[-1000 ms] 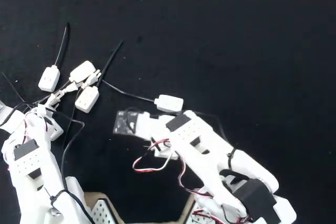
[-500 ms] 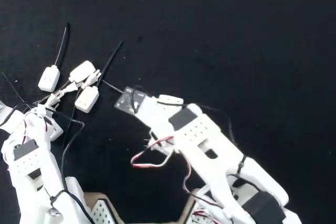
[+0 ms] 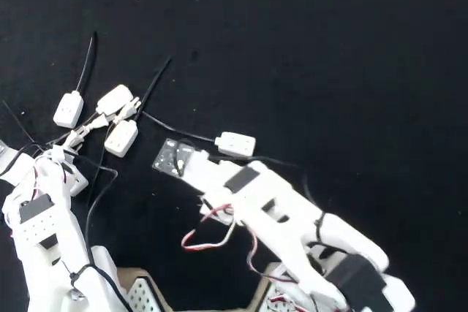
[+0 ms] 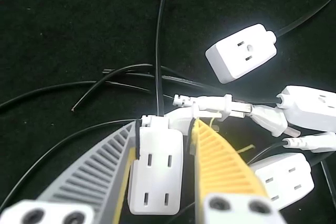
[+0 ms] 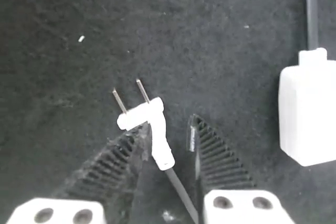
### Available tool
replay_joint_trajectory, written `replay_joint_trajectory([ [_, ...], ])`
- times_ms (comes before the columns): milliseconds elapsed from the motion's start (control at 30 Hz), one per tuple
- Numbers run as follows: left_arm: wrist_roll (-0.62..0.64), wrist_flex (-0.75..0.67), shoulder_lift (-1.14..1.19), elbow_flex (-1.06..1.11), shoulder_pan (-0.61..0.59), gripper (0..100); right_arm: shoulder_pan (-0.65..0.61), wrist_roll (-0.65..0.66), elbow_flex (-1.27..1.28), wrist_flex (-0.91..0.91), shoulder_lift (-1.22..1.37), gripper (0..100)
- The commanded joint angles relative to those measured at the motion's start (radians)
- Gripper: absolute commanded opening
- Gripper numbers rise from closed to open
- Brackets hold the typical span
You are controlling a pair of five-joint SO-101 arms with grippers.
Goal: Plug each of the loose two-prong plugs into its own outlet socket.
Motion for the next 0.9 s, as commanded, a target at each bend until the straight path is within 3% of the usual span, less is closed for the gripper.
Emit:
replay_joint_trajectory([
  [0, 0.006, -0.011, -0.020, -0.018, -0.012, 17, -0.054, -0.002, -0.007, 0.032, 0.047, 11.9],
  [133, 0.006, -0.011, -0.020, -0.018, -0.012, 17, -0.054, 0.000, -0.004, 0.041, 0.004, 1.1],
  [467, 0.006, -0.011, -0.020, -0.018, -0.012, 17, -0.054, 0.080, 0.013, 0.244, -0.183, 1.6],
  [700, 0.006, -0.011, -0.020, -0.019, -0.012, 17, -0.054, 0.080, 0.073, 0.209, -0.197, 19.0],
  [867, 0.009, -0.012, -0.020, -0.021, -0.048, 17, -0.055, 0.080, 0.159, 0.072, -0.196, 20.8],
])
